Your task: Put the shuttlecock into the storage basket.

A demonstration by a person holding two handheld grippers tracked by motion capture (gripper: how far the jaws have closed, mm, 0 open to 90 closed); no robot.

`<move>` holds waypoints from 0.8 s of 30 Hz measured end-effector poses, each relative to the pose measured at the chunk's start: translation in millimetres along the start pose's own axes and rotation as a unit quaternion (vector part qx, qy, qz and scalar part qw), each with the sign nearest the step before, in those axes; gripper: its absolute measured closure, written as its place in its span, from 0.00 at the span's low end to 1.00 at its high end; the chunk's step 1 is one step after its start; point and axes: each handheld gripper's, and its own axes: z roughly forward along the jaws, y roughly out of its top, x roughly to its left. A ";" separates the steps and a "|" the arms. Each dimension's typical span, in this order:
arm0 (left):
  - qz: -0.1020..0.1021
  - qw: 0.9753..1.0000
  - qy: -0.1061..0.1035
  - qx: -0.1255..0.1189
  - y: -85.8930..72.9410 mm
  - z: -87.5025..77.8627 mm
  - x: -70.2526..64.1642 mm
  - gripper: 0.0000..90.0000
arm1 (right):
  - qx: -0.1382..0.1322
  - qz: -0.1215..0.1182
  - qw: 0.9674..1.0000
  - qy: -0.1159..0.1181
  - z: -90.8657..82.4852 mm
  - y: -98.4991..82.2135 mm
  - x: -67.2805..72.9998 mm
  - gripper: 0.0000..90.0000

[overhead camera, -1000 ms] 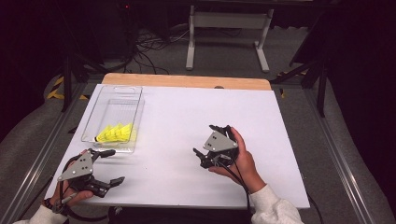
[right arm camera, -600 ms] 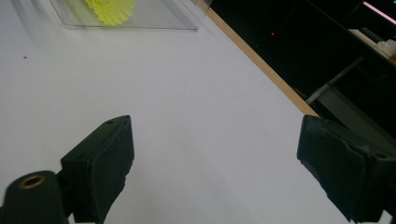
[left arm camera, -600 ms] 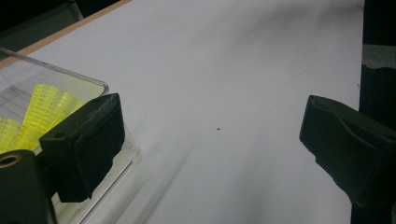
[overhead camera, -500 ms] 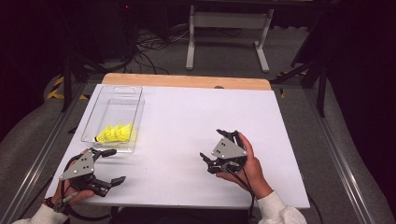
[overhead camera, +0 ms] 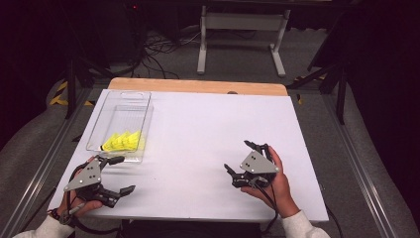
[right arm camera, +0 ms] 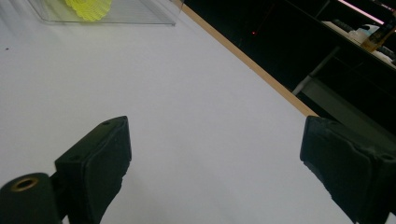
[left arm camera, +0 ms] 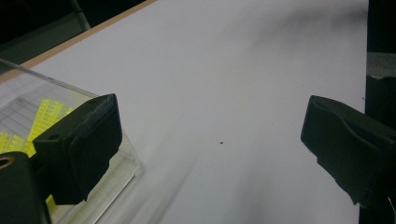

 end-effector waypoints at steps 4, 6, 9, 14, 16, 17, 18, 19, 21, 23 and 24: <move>0.000 1.000 0.006 -0.005 1.4 1.9 0.0 0.06 | -0.003 0.011 1.000 -0.003 -4.7 -6.5 -1.9 0.11; 0.000 1.000 0.011 -0.009 3.3 2.5 -0.2 0.05 | 0.002 0.010 1.000 -0.008 -6.6 -9.9 -1.7 0.11; -0.001 1.000 0.018 -0.016 5.6 3.2 0.2 0.05 | -0.001 0.016 1.000 -0.004 -9.6 -14.0 -2.2 0.11; -0.002 0.999 0.037 -0.018 8.6 5.9 0.1 0.05 | 0.003 0.025 1.000 -0.003 -13.0 -24.0 -2.1 0.11; -0.002 0.999 0.044 -0.016 9.0 7.4 -0.2 0.05 | 0.004 0.028 1.000 -0.004 -14.3 -27.4 -1.9 0.11; -0.002 0.999 0.045 -0.016 9.3 8.4 -0.3 0.05 | 0.006 0.027 1.000 -0.005 -14.9 -28.6 -2.2 0.11; -0.003 0.999 0.047 -0.016 9.5 8.8 -0.4 0.05 | 0.006 0.030 1.000 -0.008 -16.2 -30.7 -2.5 0.11; -0.002 0.999 0.049 -0.018 9.7 9.3 -0.5 0.05 | 0.004 0.032 0.999 -0.009 -17.0 -32.1 -2.7 0.11; -0.004 0.998 0.050 -0.021 10.3 9.5 -0.4 0.04 | 0.000 0.041 0.999 -0.005 -19.4 -37.4 -2.8 0.10; -0.006 0.998 0.052 -0.022 10.8 9.6 -0.4 0.04 | 0.001 0.039 0.999 -0.009 -20.4 -42.0 -2.3 0.09; -0.006 0.998 0.052 -0.023 11.0 9.6 -0.1 0.04 | 0.002 0.041 0.999 -0.010 -20.9 -45.1 -2.2 0.09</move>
